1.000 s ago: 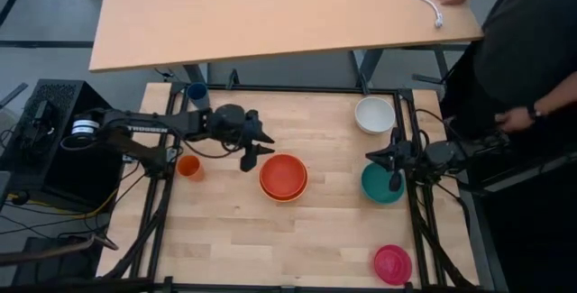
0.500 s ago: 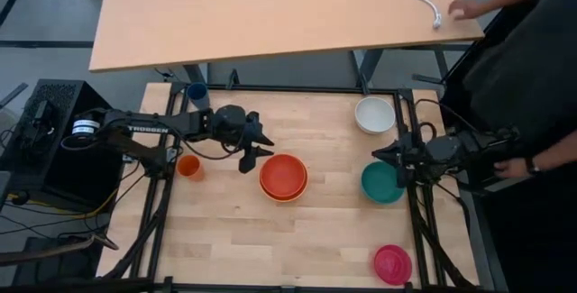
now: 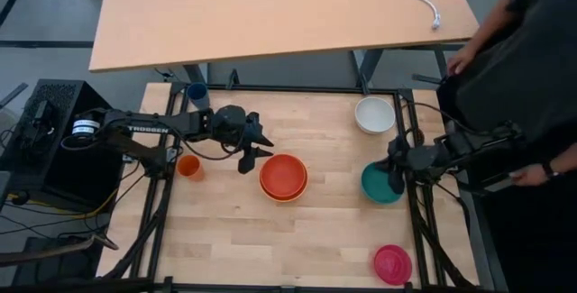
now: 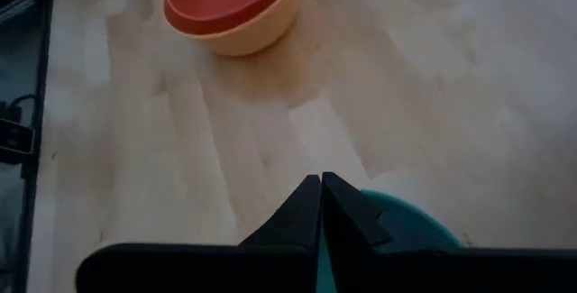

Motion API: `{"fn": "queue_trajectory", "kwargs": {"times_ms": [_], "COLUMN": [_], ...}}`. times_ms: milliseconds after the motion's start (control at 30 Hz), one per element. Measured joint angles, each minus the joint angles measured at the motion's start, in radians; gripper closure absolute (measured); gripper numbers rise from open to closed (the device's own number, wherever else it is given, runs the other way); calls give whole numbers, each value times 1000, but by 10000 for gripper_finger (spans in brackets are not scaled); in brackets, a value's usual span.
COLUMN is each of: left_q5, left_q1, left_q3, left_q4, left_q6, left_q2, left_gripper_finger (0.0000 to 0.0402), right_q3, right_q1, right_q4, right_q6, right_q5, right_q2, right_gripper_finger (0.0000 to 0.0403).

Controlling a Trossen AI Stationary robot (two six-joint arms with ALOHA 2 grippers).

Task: Nest bowls inside each other
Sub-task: Stack the blue bowl on top of the orange bowl

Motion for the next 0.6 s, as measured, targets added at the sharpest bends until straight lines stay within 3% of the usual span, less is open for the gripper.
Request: {"fn": "queue_trajectory", "kwargs": {"times_ms": [367,600], "left_q5": [29,33], "left_q1": [-1,-1], "left_q3": [0,0], "left_q4": [-7,-8], "left_q6": [4,23], "left_q2": [0,0], "left_gripper_finger": [270,270], "right_q3": [-1,-1], "right_q1": [0,0], "right_q4": [-45,1], "right_q6": [115,122], "right_q5": [-38,-78], "right_q2": [145,295], "right_gripper_finger": [389,297]}}
